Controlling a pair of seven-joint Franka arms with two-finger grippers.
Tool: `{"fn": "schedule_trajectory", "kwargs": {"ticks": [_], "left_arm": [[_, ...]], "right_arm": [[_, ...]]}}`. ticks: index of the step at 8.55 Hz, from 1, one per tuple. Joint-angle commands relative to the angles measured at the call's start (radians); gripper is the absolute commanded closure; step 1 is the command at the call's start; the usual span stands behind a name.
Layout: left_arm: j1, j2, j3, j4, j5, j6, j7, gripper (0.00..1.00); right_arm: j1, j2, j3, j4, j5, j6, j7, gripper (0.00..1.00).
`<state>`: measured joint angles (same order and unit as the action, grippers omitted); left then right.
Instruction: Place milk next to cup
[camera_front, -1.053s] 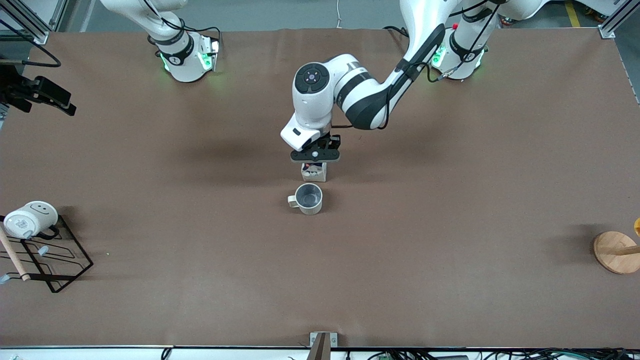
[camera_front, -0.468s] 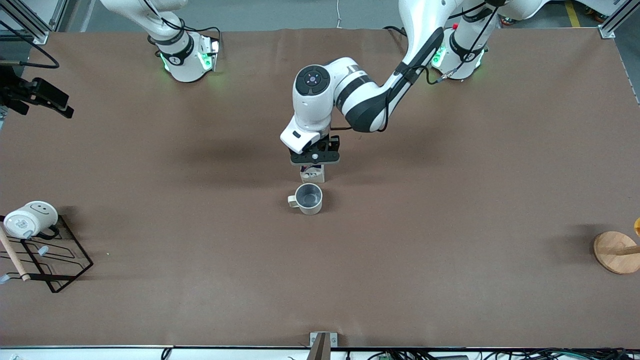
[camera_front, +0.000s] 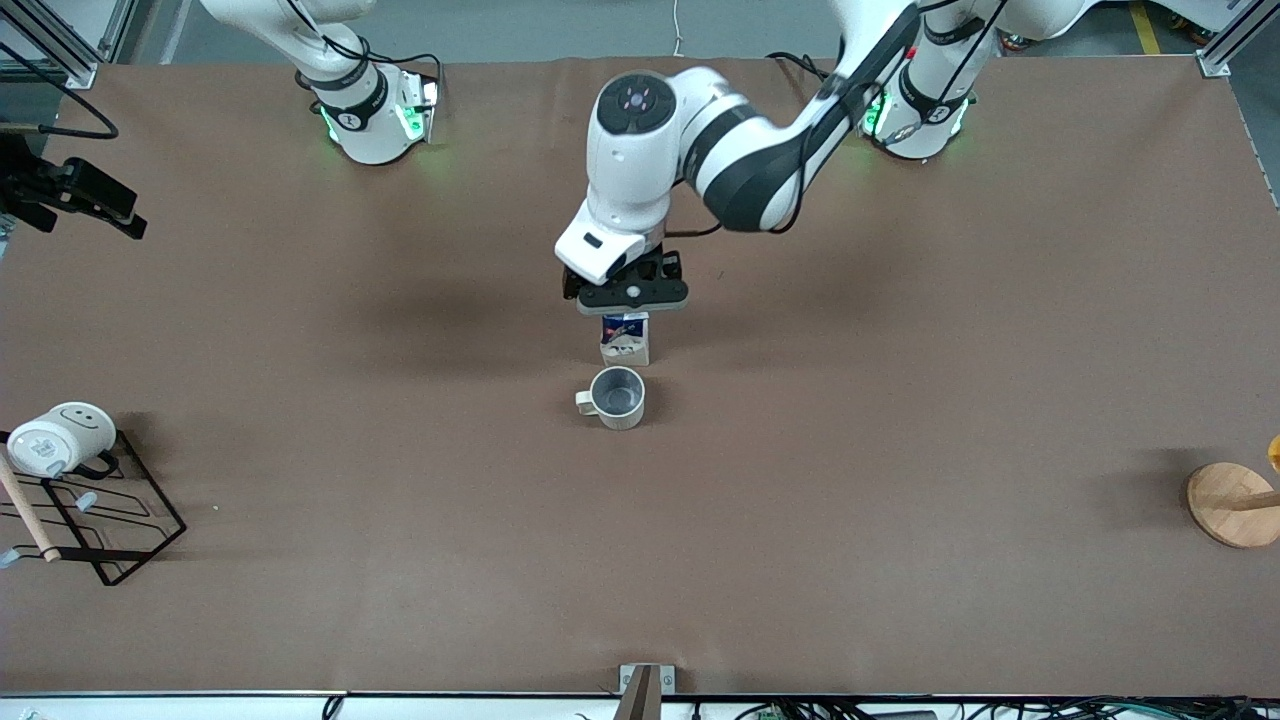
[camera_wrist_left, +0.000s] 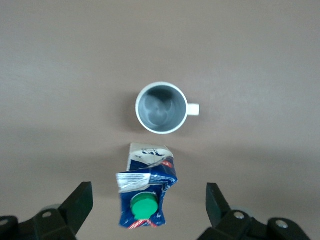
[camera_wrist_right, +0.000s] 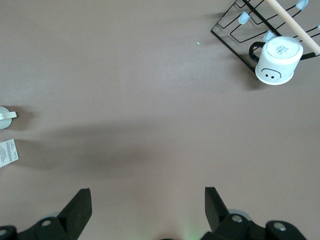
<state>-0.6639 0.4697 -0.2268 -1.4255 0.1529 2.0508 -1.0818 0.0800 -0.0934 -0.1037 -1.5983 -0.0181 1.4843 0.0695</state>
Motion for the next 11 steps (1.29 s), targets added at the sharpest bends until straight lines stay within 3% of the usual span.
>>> {"fn": "schedule_trajectory", "kwargs": {"ticks": [1, 5, 8, 11], "left_arm": [[0.112, -0.069, 0.007, 0.005, 0.022, -0.038, -0.038, 0.00], [0.433, -0.164, -0.034, -0.003, 0.085, -0.050, 0.026, 0.00], [0.572, -0.258, -0.028, -0.022, 0.041, -0.165, 0.335, 0.00], [0.564, -0.426, 0.194, -0.111, -0.151, -0.306, 0.837, 0.00]], "right_arm": [[-0.013, -0.003, 0.012, -0.008, -0.013, 0.011, -0.010, 0.00], [-0.013, -0.003, 0.012, 0.000, -0.013, 0.007, -0.011, 0.00], [-0.013, -0.003, 0.010, -0.002, -0.013, 0.007, -0.010, 0.00], [-0.011, -0.003, 0.012, -0.002, -0.013, 0.007, -0.010, 0.00]]}}
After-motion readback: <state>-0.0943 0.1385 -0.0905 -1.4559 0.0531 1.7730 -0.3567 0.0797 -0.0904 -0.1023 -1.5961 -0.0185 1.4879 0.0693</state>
